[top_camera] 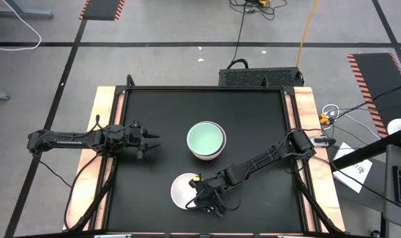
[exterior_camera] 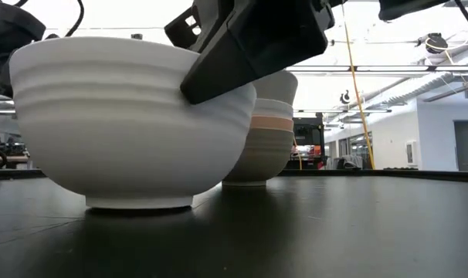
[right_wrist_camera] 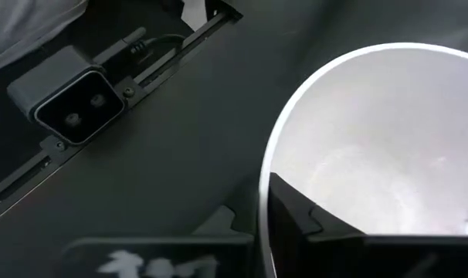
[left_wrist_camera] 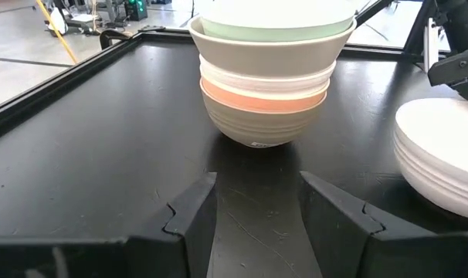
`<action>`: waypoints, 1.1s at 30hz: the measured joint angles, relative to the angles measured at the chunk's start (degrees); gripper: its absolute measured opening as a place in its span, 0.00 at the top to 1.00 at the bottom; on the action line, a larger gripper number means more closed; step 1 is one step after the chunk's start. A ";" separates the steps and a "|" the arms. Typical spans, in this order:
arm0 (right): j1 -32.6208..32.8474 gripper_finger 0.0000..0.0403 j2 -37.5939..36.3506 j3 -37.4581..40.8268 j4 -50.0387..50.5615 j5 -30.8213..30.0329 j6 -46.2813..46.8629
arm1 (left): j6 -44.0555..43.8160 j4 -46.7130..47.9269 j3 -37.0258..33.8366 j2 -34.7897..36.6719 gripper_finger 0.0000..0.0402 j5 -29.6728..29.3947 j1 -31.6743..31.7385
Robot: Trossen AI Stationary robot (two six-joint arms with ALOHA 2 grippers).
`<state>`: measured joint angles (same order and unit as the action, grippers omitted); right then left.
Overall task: Nest bowls inside each other
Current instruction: Stack the white bowl on top of the light green bowl
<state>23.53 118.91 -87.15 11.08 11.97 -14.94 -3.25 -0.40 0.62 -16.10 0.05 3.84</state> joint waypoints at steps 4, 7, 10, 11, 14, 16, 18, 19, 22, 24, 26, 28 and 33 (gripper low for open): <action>0.36 0.99 -1.70 0.03 0.21 -3.94 0.29 | 0.14 0.01 0.00 -0.01 0.55 0.00 0.00; 0.68 0.99 -5.64 0.11 2.55 -6.89 -1.13 | 1.19 0.02 0.00 0.00 0.55 -0.04 0.00; 0.94 1.00 -11.58 0.11 5.14 -7.54 -1.83 | 1.18 0.04 0.00 0.00 0.55 -0.04 0.00; 1.07 1.00 -13.46 0.11 5.92 -7.54 -2.12 | 1.14 0.04 0.00 -0.02 0.55 -0.04 0.00; 1.13 1.00 -18.83 0.18 7.80 -7.50 -2.57 | 1.20 0.04 0.00 -0.02 0.55 -0.04 0.00; 0.96 1.00 -22.85 1.43 6.67 -6.80 -2.77 | 1.20 0.04 0.00 -0.02 0.55 -0.05 0.00; 0.55 1.00 -27.03 3.36 3.97 -5.93 -2.76 | 1.20 0.04 0.00 -0.02 0.55 -0.04 0.00; 0.38 1.00 -29.04 4.47 2.97 -6.03 -2.49 | 1.20 0.04 0.00 -0.01 0.55 -0.04 0.00; -0.04 1.00 -33.91 7.94 1.88 -6.53 -1.72 | 1.20 0.04 0.00 0.00 0.55 -0.04 0.00; -0.07 1.00 -35.73 9.79 1.19 -8.03 -0.80 | 1.25 0.04 0.00 0.00 0.55 -0.07 0.00; -0.07 1.00 -37.26 11.14 1.26 -9.12 0.09 | 1.25 0.04 0.00 -0.01 0.55 -0.09 0.00; -0.07 1.00 -38.22 11.98 1.45 -9.16 0.19 | 1.36 0.04 0.00 -0.02 0.55 -0.10 0.00; -0.07 1.00 -38.08 13.54 1.78 -8.70 2.26 | 2.05 0.04 0.00 -0.01 0.55 -0.34 0.00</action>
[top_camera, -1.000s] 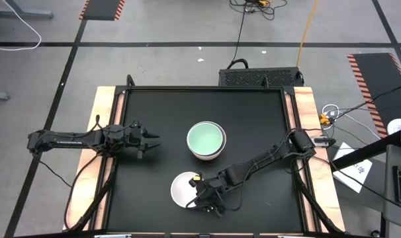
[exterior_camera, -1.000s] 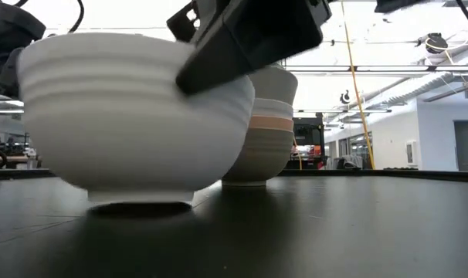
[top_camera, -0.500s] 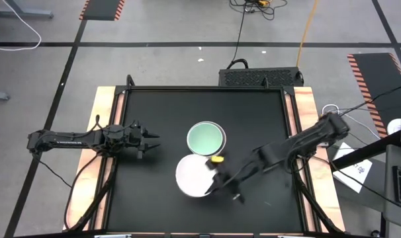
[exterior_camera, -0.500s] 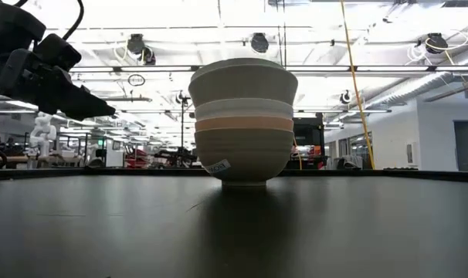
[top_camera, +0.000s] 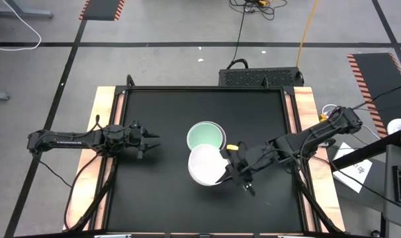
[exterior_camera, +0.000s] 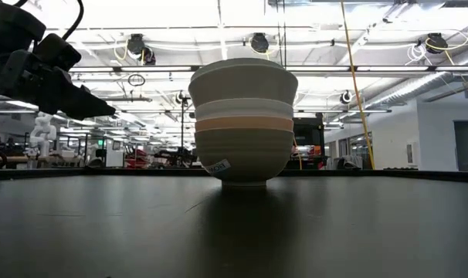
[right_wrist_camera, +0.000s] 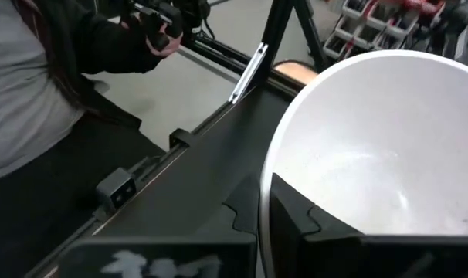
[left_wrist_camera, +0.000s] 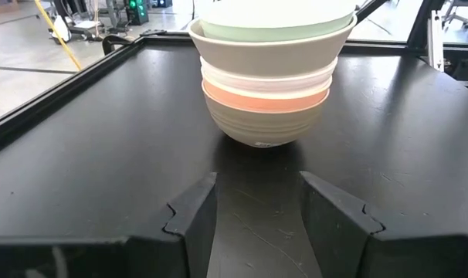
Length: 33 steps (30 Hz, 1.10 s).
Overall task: Nest bowls inside each other
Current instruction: Stack the white bowl on top of the light green bowl
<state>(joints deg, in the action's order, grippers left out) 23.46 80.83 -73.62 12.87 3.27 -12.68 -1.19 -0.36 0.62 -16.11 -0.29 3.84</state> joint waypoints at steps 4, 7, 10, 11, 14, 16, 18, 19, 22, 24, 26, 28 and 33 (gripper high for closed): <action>0.00 1.00 -0.05 0.69 0.45 1.29 3.44 | 0.00 -0.02 0.00 0.01 0.55 -0.23 0.00; 0.38 1.00 0.01 1.39 1.47 1.65 5.63 | 0.00 -0.02 0.00 0.01 0.55 -0.23 0.00; 0.96 1.00 -0.01 1.39 4.58 0.98 6.02 | -0.02 -0.02 0.00 0.01 0.55 -0.25 0.00; 1.03 1.00 -0.03 1.39 5.50 0.74 6.00 | -0.02 -0.02 0.00 -0.01 0.55 -0.25 0.00; 1.19 1.00 -0.32 1.39 8.13 -0.47 6.13 | -0.12 -0.02 0.00 -0.01 0.55 -0.26 0.00; 1.32 1.00 -0.49 1.39 8.24 -1.27 6.22 | -0.45 -0.02 0.00 0.01 0.55 -0.26 0.00; 1.45 1.00 -0.51 1.39 9.04 -2.70 5.87 | -0.48 -0.02 0.00 -0.01 0.55 -0.26 0.00; 1.51 1.00 -0.62 1.50 9.60 -4.00 5.76 | -0.48 -0.02 0.00 -0.01 0.55 -0.27 0.00; 1.29 1.00 -2.42 3.21 9.87 -5.20 5.54 | -0.50 -0.02 0.00 0.00 0.55 -0.27 0.00; 0.94 1.00 -4.47 5.10 8.87 -6.55 5.50 | -0.52 -0.02 0.00 0.00 0.55 -0.27 0.00; 0.63 1.00 -7.09 7.85 7.68 -8.56 5.85 | -0.61 -0.02 0.00 -0.01 0.55 -0.27 0.00; 0.54 1.00 -10.31 10.86 5.22 -10.45 6.13 | -0.61 -0.02 0.00 0.01 0.55 -0.27 0.00; 0.49 1.00 -17.57 18.11 1.09 -12.42 6.20 | -0.44 -0.03 0.00 0.00 0.55 -0.30 0.00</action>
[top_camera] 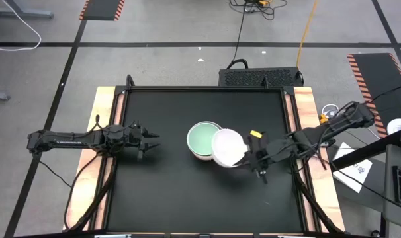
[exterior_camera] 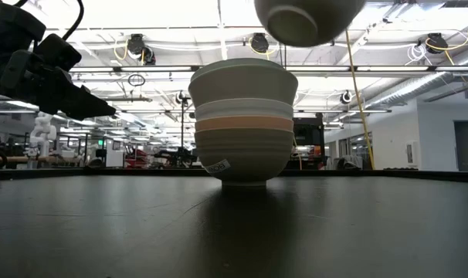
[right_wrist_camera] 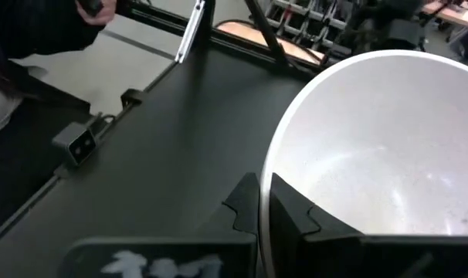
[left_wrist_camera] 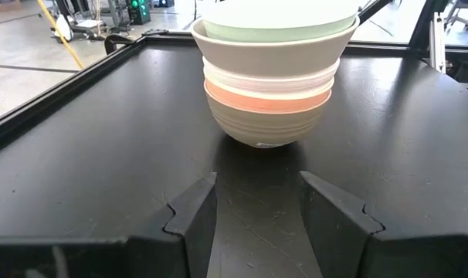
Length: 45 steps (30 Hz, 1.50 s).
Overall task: Nest bowls inside each other
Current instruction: Stack the white bowl on top of the light green bowl
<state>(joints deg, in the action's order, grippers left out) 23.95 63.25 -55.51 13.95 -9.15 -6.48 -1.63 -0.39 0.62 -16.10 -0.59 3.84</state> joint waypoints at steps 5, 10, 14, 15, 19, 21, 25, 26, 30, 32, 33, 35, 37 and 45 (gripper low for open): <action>-0.01 1.00 -5.78 5.78 -1.29 -4.40 0.74 | -0.04 -0.08 0.00 -0.01 0.55 -0.88 0.00; -0.03 1.00 -8.85 10.81 -6.23 -4.85 -0.02 | -0.07 -0.10 0.00 0.01 0.55 -1.00 0.01; -0.01 1.00 -9.62 12.11 -6.49 -5.01 -0.13 | -0.07 -0.10 0.00 0.00 0.55 -1.00 0.02; -0.01 1.00 -9.58 12.14 -6.43 -5.65 -0.16 | -0.08 -0.10 0.00 0.01 0.55 -1.00 0.01; -0.01 1.00 -9.65 12.14 -7.90 -5.83 -1.38 | -0.07 -0.10 0.00 0.01 0.55 -1.00 0.02; -0.01 1.00 -9.63 12.14 -9.18 -5.81 -2.62 | 0.04 -0.10 0.00 0.01 0.55 -1.00 0.02; -1.14 1.00 -9.64 12.14 -12.04 -5.73 -6.04 | 0.02 -0.10 0.00 -0.02 0.55 -1.00 0.02; -1.85 1.00 -9.63 12.14 -12.61 -5.70 -6.53 | 0.02 -0.09 0.00 0.00 0.55 -1.00 0.02; -6.12 1.00 -9.64 12.14 -13.07 -2.29 -7.73 | 0.02 -0.10 0.00 -0.01 0.55 -1.00 0.02; -8.54 1.00 -9.60 12.14 -12.91 0.65 -7.60 | 0.02 -0.09 0.00 -0.01 0.55 -1.00 0.02; -9.67 1.00 -9.61 12.14 -12.93 1.93 -7.50 | 0.04 -0.08 0.00 0.00 0.55 -1.00 0.01; -11.87 1.00 -9.63 12.14 -13.05 3.46 -7.52 | 0.04 -0.09 0.00 -0.02 0.55 -1.00 0.02; -13.87 1.00 -9.63 12.01 -12.86 5.18 -7.60 | 0.15 -0.10 0.00 -0.01 0.55 -1.00 0.02; -20.93 1.00 -9.15 9.04 -12.03 14.74 -7.69 | 0.39 -0.08 0.00 -0.02 0.55 -1.02 0.02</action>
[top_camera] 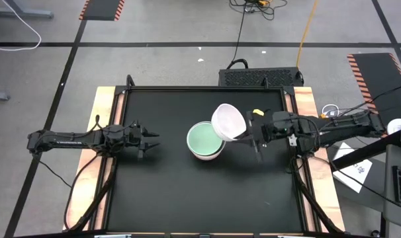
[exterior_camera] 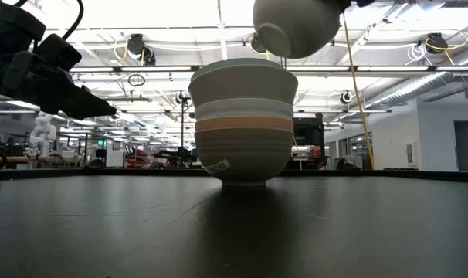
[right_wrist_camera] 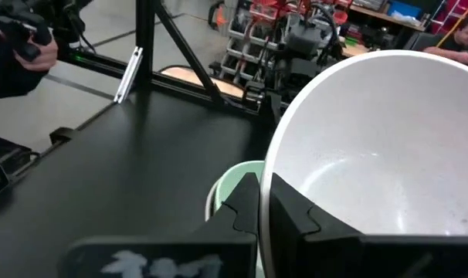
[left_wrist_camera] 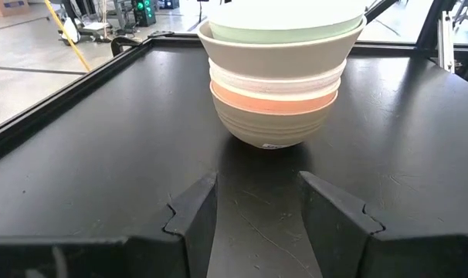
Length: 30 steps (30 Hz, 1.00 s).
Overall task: Nest bowls inside each other
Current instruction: Stack the white bowl on top of the light green bowl
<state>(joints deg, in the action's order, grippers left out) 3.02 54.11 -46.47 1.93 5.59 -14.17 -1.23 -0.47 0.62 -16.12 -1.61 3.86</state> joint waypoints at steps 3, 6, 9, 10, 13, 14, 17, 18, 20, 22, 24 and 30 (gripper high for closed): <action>-1.96 1.00 1.25 -1.70 0.49 2.45 0.02 | 0.00 -0.02 0.00 0.01 0.55 0.00 0.00; -3.70 1.00 3.50 -4.03 2.97 4.62 0.10 | 0.07 0.00 0.00 0.00 0.55 0.00 -0.01; -4.75 1.00 6.57 -6.17 4.04 5.10 -0.01 | 0.07 0.00 0.00 0.00 0.55 -0.02 0.00; -4.96 1.00 7.64 -6.95 4.20 5.15 -0.07 | 0.06 0.00 0.00 0.01 0.55 -0.02 -0.02; -5.31 1.00 10.93 -9.68 3.89 5.90 -0.34 | 0.07 0.00 0.00 0.00 0.55 -0.02 -0.01; -5.50 1.00 12.17 -10.75 3.96 7.22 -0.44 | 0.07 0.00 0.00 0.02 0.55 -0.02 -0.01; -5.98 1.00 16.44 -14.28 5.13 9.80 -0.59 | 0.09 0.00 0.00 -0.05 0.55 -0.02 0.00; -5.99 1.00 17.90 -15.65 5.97 9.75 -0.60 | 0.11 0.00 0.00 -0.31 0.55 -0.02 -0.02; -6.00 1.00 20.84 -18.16 7.89 9.76 -0.63 | 0.25 0.00 0.00 -0.76 0.55 -0.02 0.00; -6.02 1.00 23.57 -20.44 10.16 9.63 -0.59 | 0.26 0.01 0.00 -1.42 0.55 -0.02 -0.01; -6.00 1.00 25.83 -22.53 12.35 9.63 -0.09 | 0.27 0.00 0.00 -2.27 0.55 -0.02 -0.01; -5.25 1.00 29.88 -26.91 17.35 9.41 0.43 | 0.61 -0.02 0.00 -4.87 0.55 -0.04 -0.01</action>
<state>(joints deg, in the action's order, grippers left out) -2.23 83.99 -73.38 19.28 15.00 -13.74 -0.63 -0.49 0.62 -20.99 -1.65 3.85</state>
